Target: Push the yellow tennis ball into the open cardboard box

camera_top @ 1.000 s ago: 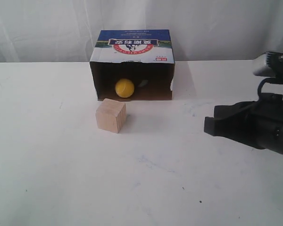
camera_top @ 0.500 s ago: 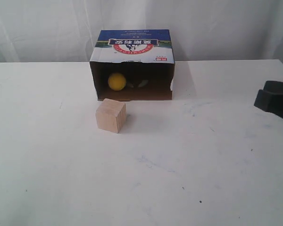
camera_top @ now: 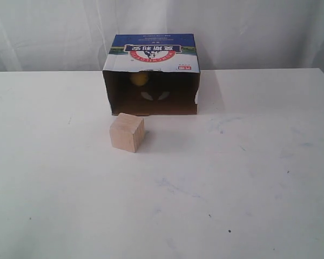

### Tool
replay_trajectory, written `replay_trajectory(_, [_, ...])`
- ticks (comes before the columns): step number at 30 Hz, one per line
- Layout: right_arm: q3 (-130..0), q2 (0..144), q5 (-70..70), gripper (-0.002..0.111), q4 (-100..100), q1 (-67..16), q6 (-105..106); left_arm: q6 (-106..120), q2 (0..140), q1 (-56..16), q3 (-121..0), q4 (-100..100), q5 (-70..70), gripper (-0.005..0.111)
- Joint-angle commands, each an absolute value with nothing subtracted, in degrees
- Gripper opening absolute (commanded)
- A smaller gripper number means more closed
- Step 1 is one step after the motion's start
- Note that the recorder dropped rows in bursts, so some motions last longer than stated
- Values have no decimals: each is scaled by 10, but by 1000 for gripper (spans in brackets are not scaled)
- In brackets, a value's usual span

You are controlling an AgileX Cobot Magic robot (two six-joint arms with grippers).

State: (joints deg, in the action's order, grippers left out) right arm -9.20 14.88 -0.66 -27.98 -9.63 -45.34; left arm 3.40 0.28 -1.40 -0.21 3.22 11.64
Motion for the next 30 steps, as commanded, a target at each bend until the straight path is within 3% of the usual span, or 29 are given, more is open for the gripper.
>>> replay_trajectory(1, [-68, 105, -18, 0, -280, -67, -451, 30, 0, -12, 0, 35, 116, 0])
replay_trajectory(9, [0, 51, -24, 0, -285, -50, -429, 30, 0, -12, 0, 35, 116, 0])
replay_trajectory(14, [0, 19, -11, 0, -285, -50, -342, 30, 0, -12, 0, 35, 116, 0])
replay_trajectory(30, [0, 0, 76, 0, -285, -51, -342, 30, 0, -12, 0, 35, 116, 0])
